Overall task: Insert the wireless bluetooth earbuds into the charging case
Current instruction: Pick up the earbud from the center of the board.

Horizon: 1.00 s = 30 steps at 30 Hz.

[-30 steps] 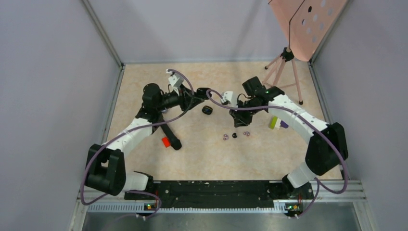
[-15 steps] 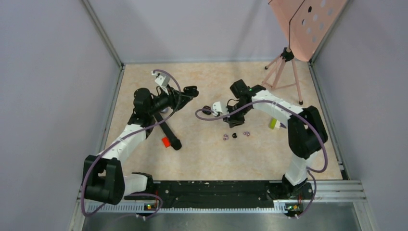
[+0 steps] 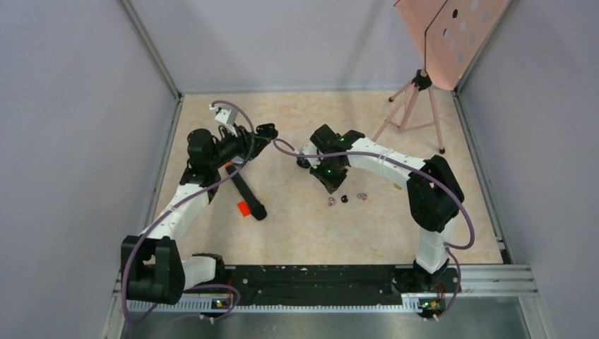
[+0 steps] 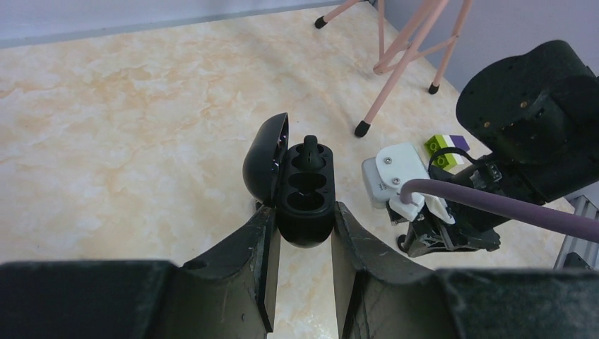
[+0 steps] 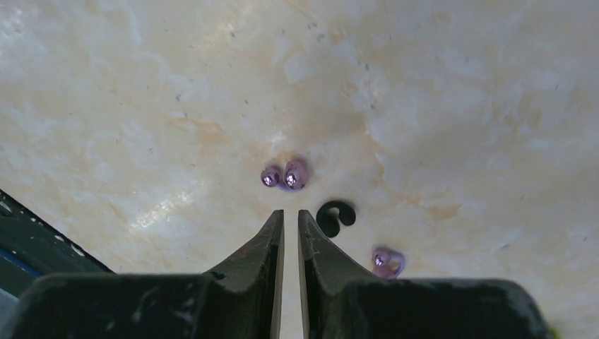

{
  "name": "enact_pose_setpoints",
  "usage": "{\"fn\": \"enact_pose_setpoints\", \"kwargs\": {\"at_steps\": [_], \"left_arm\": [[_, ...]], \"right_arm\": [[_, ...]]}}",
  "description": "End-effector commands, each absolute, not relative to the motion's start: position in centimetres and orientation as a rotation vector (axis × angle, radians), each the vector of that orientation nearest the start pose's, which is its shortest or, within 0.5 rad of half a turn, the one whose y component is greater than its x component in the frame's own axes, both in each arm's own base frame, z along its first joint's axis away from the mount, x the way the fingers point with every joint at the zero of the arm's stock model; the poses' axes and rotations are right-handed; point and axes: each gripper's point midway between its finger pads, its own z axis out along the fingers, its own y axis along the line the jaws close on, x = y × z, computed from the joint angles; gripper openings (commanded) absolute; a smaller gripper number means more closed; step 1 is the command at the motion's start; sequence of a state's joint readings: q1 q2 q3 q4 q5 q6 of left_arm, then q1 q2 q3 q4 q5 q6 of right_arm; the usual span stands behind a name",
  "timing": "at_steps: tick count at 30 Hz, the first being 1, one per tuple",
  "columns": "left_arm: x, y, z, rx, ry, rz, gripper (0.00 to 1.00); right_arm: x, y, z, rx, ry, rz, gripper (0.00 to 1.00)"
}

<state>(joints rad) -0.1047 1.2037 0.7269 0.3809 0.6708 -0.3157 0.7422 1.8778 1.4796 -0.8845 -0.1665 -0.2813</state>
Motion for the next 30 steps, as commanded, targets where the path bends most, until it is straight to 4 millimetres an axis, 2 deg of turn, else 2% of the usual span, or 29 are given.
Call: {"fn": "enact_pose_setpoints", "kwargs": {"at_steps": [1,6,13,30], "left_arm": [[36.3,-15.3,26.7,0.356,1.624,-0.839,0.0],[36.5,-15.0,26.7,0.343,1.625,-0.825,0.0],[36.5,-14.8,26.8,0.334,1.63,-0.82,0.0],[36.6,-14.4,26.5,0.317,1.646,-0.805,0.0]], "right_arm": [[26.3,25.0,8.1,-1.065,2.687,0.155,0.14],[25.8,23.7,6.8,-0.959,2.779,0.084,0.17],[25.6,23.3,6.0,-0.932,2.813,0.069,0.25],[25.6,22.3,3.3,-0.887,2.894,0.064,0.23]]}}
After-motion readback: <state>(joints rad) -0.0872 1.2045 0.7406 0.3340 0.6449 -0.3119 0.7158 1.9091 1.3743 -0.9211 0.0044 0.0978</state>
